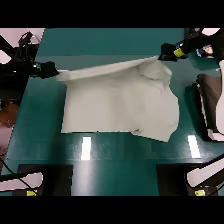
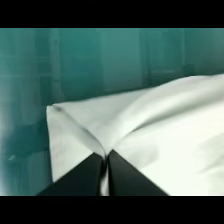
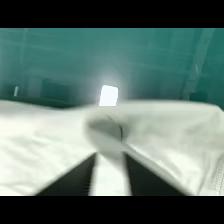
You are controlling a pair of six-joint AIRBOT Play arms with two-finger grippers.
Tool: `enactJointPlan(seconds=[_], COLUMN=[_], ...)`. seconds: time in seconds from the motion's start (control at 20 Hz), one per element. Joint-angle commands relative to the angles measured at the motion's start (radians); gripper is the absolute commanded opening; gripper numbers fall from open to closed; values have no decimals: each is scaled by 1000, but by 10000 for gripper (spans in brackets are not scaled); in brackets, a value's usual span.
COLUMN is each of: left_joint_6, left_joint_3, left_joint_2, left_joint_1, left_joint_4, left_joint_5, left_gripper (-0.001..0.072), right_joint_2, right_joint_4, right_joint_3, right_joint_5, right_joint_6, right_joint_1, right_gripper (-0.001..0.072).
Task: Fold the shirts.
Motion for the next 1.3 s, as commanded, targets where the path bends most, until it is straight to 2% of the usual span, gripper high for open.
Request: enactJointPlan(seconds=[0.0,0.05,0.1,0.15,0.2,0.25,0.35,0.4,0.45,0.65,0.8,0.85,1.0,1.25], left_joint_6=[1,1,1,1,1,2,2,1,1,3,39,85,183,186], left_joint_3=[6,23,48,79,115,145,149,132,97,-211,-478,-555,-711,-817], left_joint_2=[-37,-36,-36,-36,-36,-36,-29,-25,-13,113,206,216,219,219], left_joint_1=[0,0,0,0,0,0,5,19,38,144,220,239,248,248], left_joint_4=[-14,2,24,50,84,112,152,154,148,107,60,24,-63,-87], left_joint_5=[78,63,28,-24,-109,-200,-314,-356,-377,-390,-356,-350,-301,-190], left_gripper=[579,617,620,620,619,619,609,493,479,479,480,480,479,479], right_joint_2=[-56,-45,-32,-14,8,30,99,138,181,361,460,487,543,595], right_joint_4=[11,8,11,10,10,10,10,18,38,169,190,196,195,194], right_joint_3=[2,1,1,1,1,-2,-73,-129,-194,-489,-643,-681,-749,-766], right_joint_5=[-86,-82,-63,-19,48,133,245,272,277,192,109,86,53,56], right_joint_6=[28,27,27,16,-34,-87,-161,-188,-203,-229,-229,-229,-229,-229], right_joint_1=[-8,-15,-28,-39,-50,-59,-65,-68,-69,-85,-85,-85,-85,-85], right_gripper=[578,569,540,444,297,217,217,217,217,217,217,217,217,217])
